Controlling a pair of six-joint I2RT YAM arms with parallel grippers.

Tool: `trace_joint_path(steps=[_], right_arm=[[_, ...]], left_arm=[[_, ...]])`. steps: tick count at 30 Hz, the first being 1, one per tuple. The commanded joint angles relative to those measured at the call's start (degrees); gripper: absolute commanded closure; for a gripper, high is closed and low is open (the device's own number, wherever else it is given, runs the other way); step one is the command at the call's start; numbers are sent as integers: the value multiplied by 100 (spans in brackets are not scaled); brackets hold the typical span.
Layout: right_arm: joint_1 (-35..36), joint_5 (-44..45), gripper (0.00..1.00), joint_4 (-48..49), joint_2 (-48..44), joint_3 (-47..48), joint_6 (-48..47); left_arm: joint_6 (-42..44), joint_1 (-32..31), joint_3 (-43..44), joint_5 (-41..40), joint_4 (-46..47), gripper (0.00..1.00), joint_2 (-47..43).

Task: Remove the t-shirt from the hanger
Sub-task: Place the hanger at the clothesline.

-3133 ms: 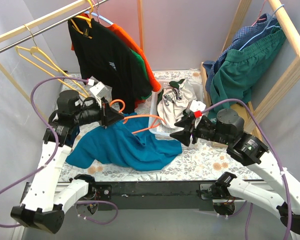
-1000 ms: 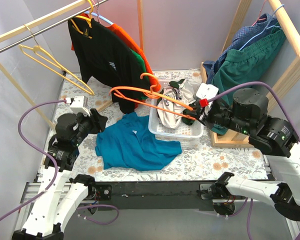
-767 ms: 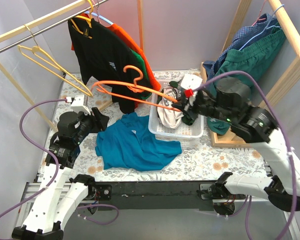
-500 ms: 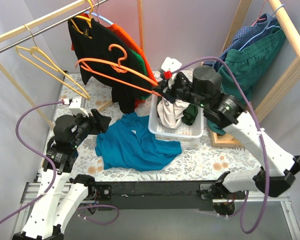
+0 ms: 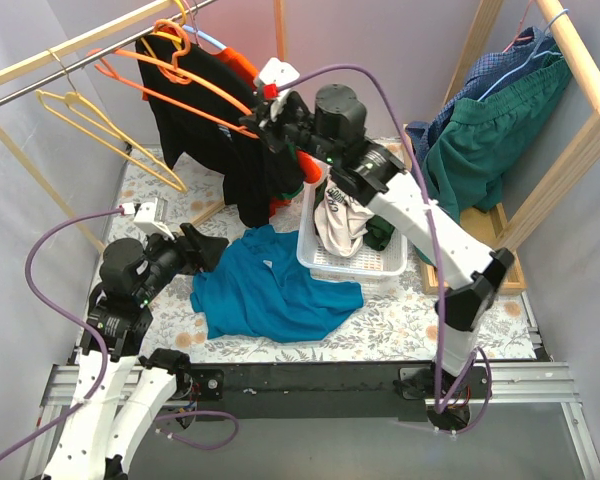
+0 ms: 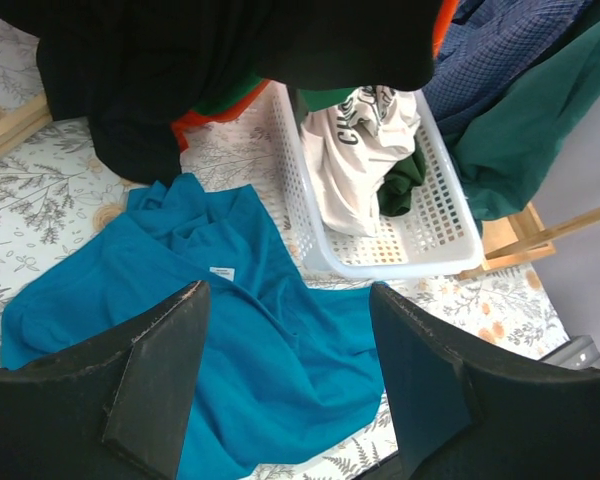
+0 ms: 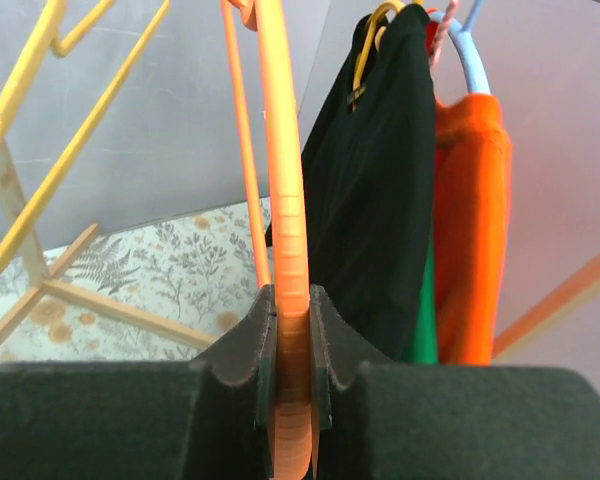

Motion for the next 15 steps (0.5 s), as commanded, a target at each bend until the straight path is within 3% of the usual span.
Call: trace_joint_path(steps=[1,15], right_arm=[[91,129,99,823,600,1055,122],[328,419,99,2000,1488,1434,95]], left_arm=[[-111,-17,205,209,86,35,-122],[-286,-8,214,446,85,35,-342]])
